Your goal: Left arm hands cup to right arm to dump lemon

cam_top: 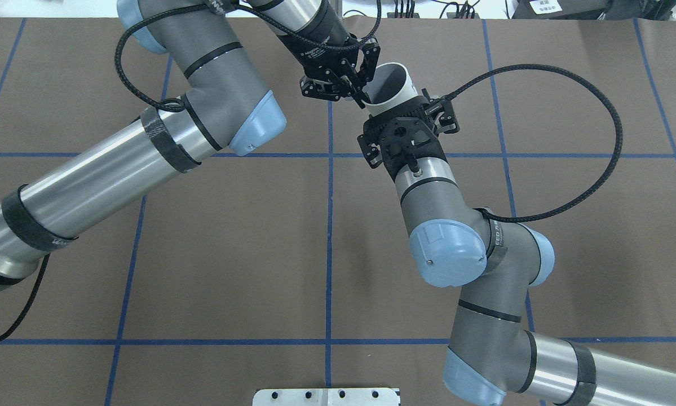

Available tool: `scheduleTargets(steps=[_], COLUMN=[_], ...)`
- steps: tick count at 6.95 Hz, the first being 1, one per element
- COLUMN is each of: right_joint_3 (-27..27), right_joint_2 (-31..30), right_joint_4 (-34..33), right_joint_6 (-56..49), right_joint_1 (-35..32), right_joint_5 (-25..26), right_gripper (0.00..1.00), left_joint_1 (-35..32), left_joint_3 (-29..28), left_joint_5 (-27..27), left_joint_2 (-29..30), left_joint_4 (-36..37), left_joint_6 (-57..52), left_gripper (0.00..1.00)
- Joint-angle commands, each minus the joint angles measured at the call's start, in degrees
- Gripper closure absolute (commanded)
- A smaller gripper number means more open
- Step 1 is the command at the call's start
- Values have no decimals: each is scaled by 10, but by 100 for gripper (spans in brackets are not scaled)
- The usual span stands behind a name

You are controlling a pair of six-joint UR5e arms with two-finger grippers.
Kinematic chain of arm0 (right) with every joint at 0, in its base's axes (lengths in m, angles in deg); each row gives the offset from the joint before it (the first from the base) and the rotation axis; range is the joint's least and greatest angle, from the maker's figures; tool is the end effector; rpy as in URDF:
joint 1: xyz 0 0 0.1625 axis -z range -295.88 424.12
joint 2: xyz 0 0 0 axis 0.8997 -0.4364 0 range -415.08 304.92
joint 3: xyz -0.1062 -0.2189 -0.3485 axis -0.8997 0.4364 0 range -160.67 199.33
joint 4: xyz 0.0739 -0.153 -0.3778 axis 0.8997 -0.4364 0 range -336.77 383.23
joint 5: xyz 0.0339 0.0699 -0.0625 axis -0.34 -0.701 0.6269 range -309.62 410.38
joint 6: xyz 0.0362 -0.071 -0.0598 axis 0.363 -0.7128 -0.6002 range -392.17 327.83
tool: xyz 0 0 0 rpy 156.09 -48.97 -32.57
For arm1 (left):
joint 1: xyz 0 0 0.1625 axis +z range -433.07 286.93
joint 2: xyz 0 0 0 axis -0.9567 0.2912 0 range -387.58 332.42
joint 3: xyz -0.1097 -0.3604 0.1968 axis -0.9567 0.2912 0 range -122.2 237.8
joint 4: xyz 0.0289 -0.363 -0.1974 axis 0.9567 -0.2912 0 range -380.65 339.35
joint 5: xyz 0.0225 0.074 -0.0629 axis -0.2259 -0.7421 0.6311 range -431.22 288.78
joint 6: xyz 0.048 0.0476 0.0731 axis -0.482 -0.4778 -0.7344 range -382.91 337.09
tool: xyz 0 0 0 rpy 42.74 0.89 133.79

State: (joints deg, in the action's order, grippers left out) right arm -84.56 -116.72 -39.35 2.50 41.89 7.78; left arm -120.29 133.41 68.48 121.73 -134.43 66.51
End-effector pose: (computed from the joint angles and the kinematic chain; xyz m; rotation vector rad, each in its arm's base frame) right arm -0.4680 -0.4145 0.2027 1.2609 -0.4336 0.0131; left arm 0.4601 -0.5817 0.0330 -0.2368 1.3144 -0.1702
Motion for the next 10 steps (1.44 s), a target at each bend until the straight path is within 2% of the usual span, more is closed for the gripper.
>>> scheduleTargets(steps=[1,4,5,7,9,10], right_joint_3=[0,1,-1,-15,-11,-1], right_joint_2=[-1,-2,-2,-1,-5,-6], right_joint_4=[0,0,0,-1,-2,-2], right_joint_6=[3,3,3,5,24,31], right_joint_1=[0,0,-1,-25,-138,-200], right_joint_5=[0,0,-2,-65,-254,-358], right_gripper=[0,0,0,0,0,0], left_joint_1=[-13,-92,-111,-120,-149,-173], left_joint_3=[-1,-11,-26,-26,-17,-15], left_joint_5=[8,85,92,79,-13,-31], left_joint_2=[-1,-1,-1,-32,-68,-86], left_joint_4=[1,1,-3,-5,-4,-1], left_joint_6=[1,-5,-12,-34,-81,-131], left_gripper=[100,100,100,100,100,100])
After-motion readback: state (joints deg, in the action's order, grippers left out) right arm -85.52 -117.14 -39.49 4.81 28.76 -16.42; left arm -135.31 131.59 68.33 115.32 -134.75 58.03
